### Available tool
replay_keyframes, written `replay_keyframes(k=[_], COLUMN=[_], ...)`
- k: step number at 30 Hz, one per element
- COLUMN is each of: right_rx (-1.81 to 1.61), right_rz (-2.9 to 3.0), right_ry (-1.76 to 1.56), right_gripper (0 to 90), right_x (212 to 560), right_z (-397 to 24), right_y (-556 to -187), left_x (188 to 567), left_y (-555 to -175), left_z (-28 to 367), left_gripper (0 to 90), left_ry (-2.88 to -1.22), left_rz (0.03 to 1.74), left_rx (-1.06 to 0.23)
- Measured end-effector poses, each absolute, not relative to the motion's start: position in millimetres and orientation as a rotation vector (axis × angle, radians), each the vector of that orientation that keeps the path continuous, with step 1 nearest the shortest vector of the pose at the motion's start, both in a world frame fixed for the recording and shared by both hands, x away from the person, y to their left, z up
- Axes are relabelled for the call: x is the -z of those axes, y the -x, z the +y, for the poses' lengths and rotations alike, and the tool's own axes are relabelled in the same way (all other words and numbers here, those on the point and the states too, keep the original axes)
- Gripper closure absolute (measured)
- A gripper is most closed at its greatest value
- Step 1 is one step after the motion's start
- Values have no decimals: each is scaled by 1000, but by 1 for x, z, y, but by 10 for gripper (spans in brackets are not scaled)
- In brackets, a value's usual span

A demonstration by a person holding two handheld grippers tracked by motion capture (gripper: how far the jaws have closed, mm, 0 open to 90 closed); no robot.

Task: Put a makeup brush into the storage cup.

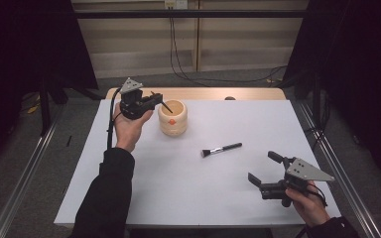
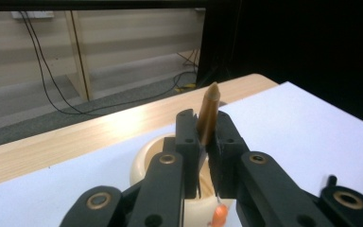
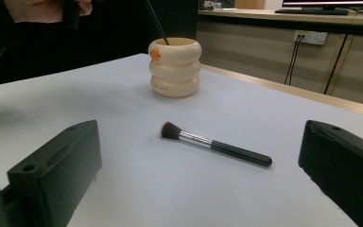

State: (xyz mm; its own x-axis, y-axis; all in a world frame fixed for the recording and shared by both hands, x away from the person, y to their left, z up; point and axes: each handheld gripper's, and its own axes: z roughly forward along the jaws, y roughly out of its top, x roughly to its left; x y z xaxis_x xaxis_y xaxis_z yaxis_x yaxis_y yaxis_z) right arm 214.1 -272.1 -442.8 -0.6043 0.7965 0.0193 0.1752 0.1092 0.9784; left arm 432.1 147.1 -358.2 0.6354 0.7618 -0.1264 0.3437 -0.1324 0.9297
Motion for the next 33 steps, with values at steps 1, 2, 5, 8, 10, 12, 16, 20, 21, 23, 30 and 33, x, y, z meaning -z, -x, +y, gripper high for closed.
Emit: replay_keyframes(k=[1,2,5,8,10,12,16,20,21,23,30,33], right_rx=[-1527,-1527,-1527,-1533,-1532,-1535,-1534,-1531,-1531,-1532,-1527,-1527], right_rz=[1862,1863,1866,1869,1865,1874,1873,1874,1871,1876,1878,1883], right_ry=[-944,-945,-943,-940,-939,-943,-943,-940,-943,-939,-936,-942], right_gripper=[0,0,0,0,0,0,0,0,0,0,0,0], right_x=[443,443,443,443,443,443,444,444,444,444,444,444], right_z=[-272,-272,-272,-272,-272,-272,-271,-271,-271,-271,-271,-271], right_y=[-214,-214,-214,-214,-214,-214,-214,-214,-214,-214,-214,-213], left_x=[359,360,362,364,366,369,374,378,379,383,393,396], left_y=[-433,-434,-437,-440,-440,-441,-441,-441,-441,-442,-443,-443], left_z=[146,145,142,139,138,138,134,131,131,132,132,130], left_gripper=[838,838,838,838,838,838,838,838,838,838,837,836], left_ry=[-1723,-1731,-1739,-1752,-1757,-1767,-1770,-1780,-1788,-1784,-1775,-1771], left_rz=[903,909,909,911,916,918,919,915,919,929,922,919], left_rx=[-460,-471,-469,-466,-462,-463,-455,-453,-456,-454,-451,-463])
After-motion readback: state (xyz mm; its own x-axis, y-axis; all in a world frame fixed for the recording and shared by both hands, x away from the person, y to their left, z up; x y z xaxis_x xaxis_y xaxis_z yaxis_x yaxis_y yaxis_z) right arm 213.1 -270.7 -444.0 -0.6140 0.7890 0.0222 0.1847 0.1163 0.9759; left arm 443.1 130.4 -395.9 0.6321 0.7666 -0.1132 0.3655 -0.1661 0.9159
